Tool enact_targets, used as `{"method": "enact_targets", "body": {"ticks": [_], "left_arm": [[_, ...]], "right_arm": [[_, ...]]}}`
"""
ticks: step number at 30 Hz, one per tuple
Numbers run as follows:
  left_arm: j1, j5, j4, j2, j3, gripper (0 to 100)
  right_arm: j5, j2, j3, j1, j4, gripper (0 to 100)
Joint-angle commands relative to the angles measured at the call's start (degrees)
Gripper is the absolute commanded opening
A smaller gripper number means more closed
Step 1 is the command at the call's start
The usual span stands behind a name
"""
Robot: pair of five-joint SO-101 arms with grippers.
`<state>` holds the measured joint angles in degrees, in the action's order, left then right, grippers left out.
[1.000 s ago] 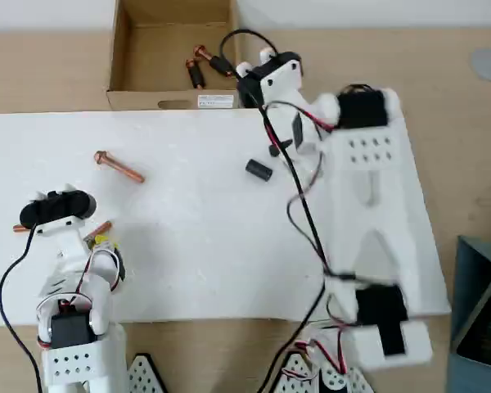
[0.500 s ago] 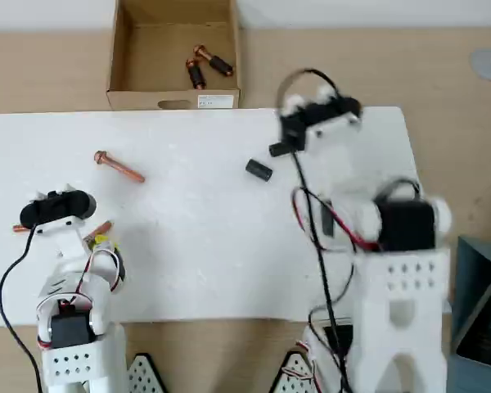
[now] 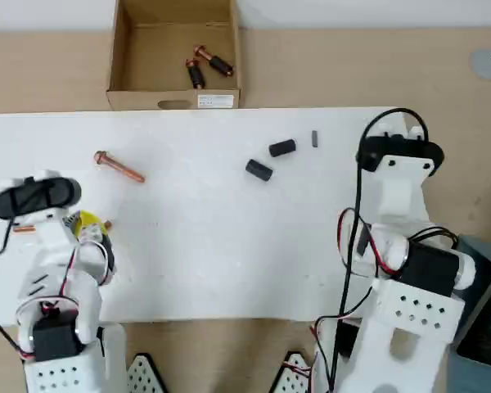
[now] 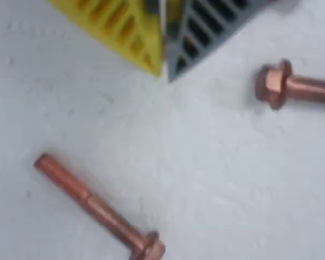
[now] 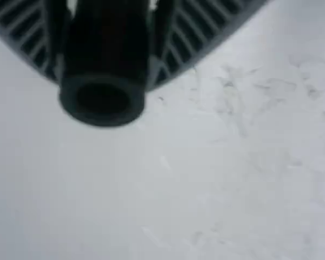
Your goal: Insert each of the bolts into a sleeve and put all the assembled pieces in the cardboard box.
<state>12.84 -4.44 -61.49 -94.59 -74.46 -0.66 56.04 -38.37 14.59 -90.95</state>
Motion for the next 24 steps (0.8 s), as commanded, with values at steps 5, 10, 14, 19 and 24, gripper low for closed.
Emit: {"method": "enact_targets", "body": {"ticks": [5,10,14,19,24], "left_arm": [[5.01,-0.79,-1.05,26.15,24.18,0],[6.51,-9.49,-10.29,42.07,37.27,0],[7.65,-21.01,-18.9,50.86,45.19,0],[12.48,-37.36,-23.56,58.77,52.92,1],[16.09,-54.68,-24.35,64.92,57.14,1]], "right_arm": [[0.44,1.45,-0.13,4.62,1.14,0.9],[0.44,1.54,-0.22,6.2,1.14,0.9],[0.44,1.54,-0.22,7.16,1.14,0.9],[0.44,1.54,-0.22,7.87,1.14,0.9],[0.44,1.54,-0.22,7.87,1.14,0.9]]}}
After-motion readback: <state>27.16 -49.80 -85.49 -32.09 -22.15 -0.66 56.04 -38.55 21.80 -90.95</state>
